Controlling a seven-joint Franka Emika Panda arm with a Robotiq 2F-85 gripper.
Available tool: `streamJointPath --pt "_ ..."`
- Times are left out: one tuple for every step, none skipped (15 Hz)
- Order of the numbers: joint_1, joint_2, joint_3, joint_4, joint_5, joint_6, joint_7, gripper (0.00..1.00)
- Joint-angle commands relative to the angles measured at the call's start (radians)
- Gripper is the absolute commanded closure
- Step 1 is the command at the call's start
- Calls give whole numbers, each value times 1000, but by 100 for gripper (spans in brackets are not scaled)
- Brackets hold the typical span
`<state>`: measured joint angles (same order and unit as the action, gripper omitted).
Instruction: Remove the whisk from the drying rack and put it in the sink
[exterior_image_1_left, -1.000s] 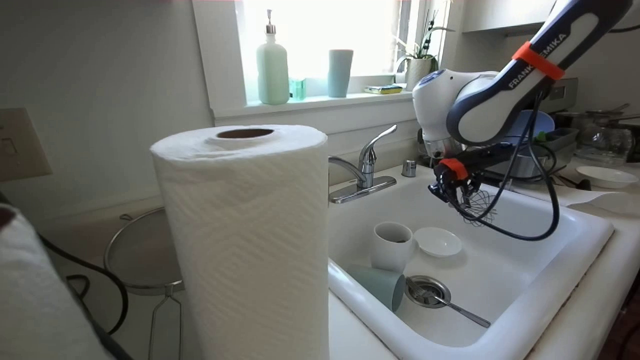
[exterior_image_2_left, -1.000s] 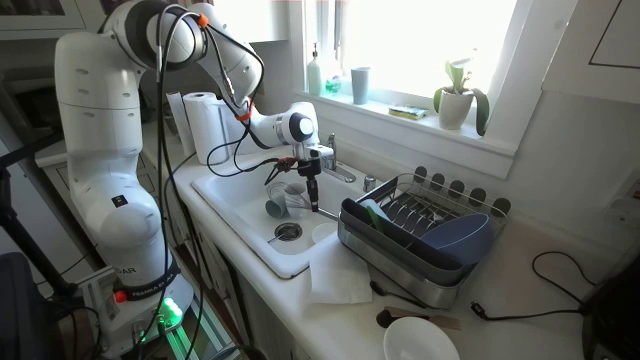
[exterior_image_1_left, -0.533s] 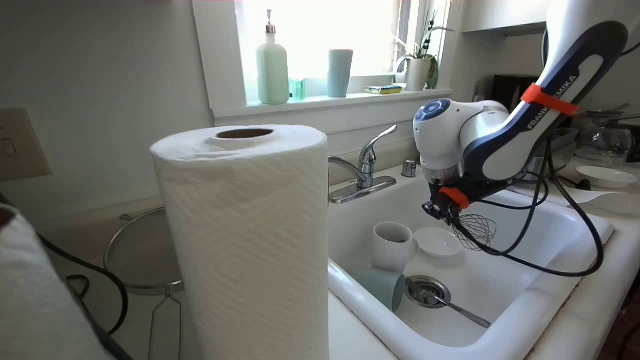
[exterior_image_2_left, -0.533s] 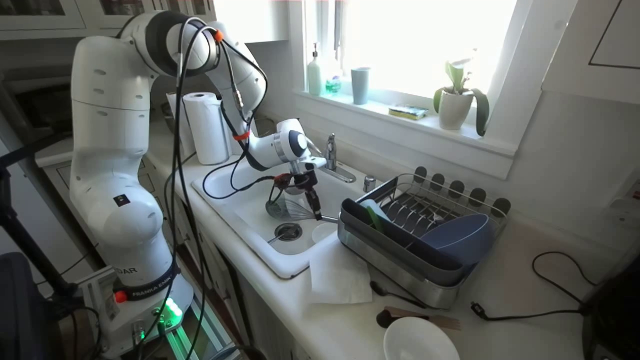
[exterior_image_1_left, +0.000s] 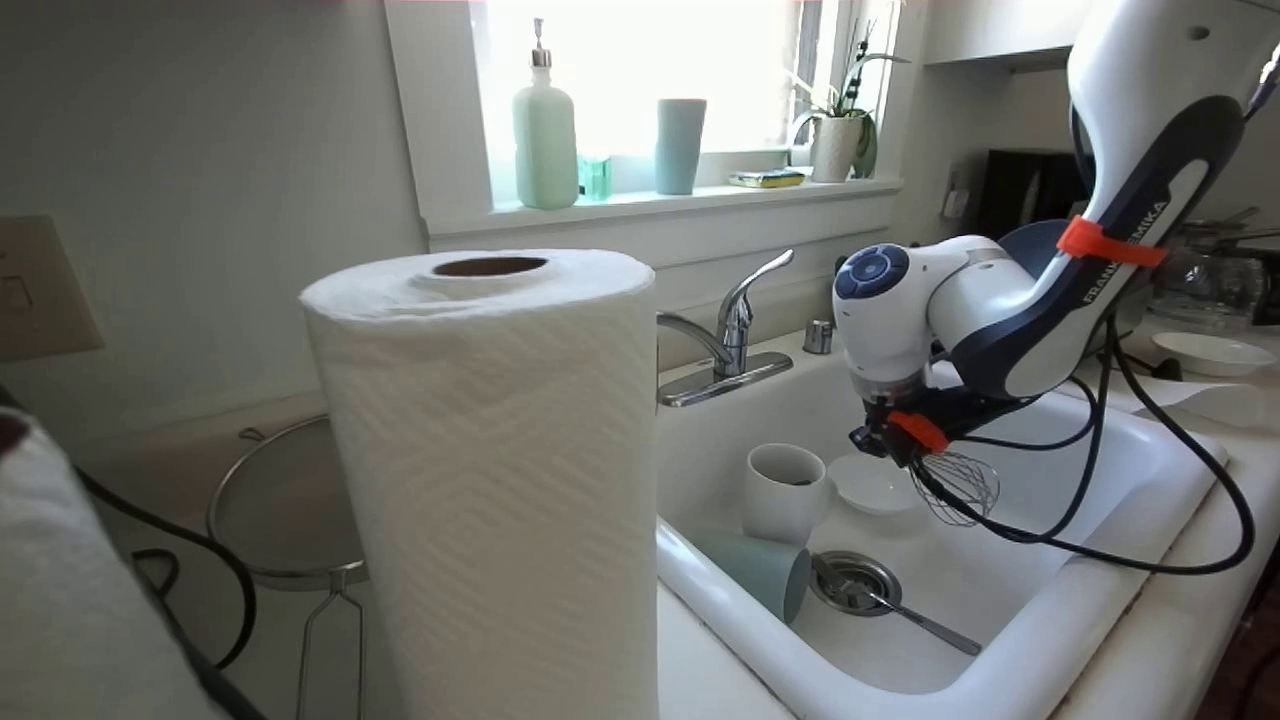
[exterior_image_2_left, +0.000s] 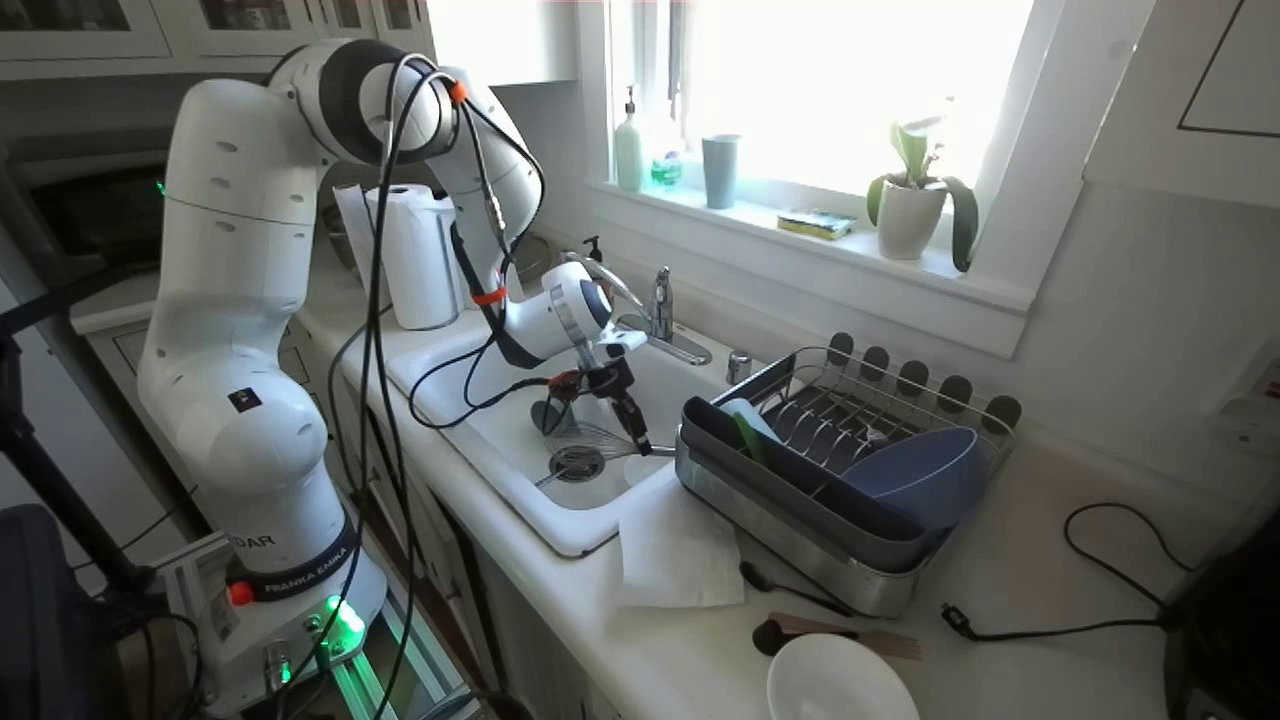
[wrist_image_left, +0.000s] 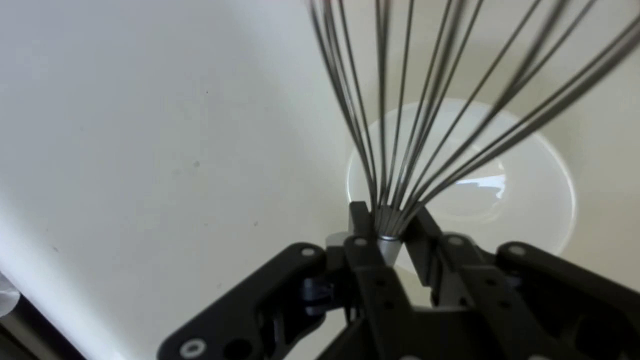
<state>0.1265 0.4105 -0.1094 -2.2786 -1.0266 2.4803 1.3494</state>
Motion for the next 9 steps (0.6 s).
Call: streamJointPath --pt "-7 20 2 -7 -90 39 75 94" --pt "-6 30 3 -3 -104 37 81 94" --pt "-3 40 1 3 -133 38 96 94" --pt "-3 47 2 7 -156 40 108 94" --pt "0 58 2 15 -189 38 131 94" --pt "1 68 3 22 -222 37 152 94" --pt "-1 81 7 30 -251 33 171 94" --pt "-4 90 13 35 -278 30 190 94" --pt "-5 101 17 41 -306 27 210 94"
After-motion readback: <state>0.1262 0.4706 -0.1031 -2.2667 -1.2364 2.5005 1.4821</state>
